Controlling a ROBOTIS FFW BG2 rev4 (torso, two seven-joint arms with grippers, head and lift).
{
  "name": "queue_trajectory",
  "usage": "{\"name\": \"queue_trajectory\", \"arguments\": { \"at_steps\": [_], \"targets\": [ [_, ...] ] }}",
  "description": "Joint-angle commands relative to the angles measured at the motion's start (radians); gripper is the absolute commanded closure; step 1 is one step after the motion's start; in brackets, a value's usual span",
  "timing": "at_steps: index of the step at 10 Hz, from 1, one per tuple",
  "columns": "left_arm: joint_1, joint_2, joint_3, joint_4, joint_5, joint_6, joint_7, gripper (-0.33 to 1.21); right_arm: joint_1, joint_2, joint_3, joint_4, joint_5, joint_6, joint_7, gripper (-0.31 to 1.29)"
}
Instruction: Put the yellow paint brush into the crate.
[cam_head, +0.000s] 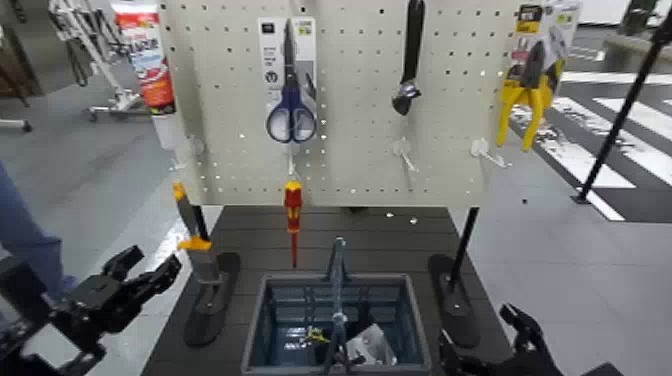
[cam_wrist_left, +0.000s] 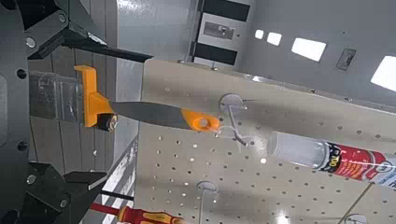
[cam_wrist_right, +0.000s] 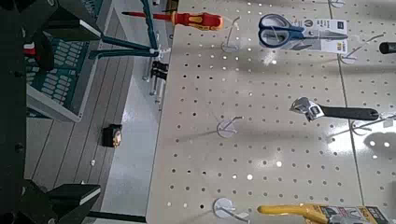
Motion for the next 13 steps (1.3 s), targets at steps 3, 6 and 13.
{"name": "queue_trajectory", "arguments": {
  "at_steps": [3,6,13],
  "targets": [
    [-0.123,0.05,-0.024,0.124,-0.019,-0.001,-0.069,0.29,-0.009,-0.001,0.007,0.008,-0.003,0.003,0.008,0.15],
    [-0.175,0.071,-0.045,0.19,-0.03,0.003,-0.115,0.29,-0.017,0.006,0.009,0.014,-0.003,0.004,0.017,0.15],
    [-0.307,0.082,-0.094,0.357,-0.081,-0.073,-0.159,0.3,-0.034,0.005,0.024,0.028,-0.009,0.007,0.029,0.15]
  ]
}}
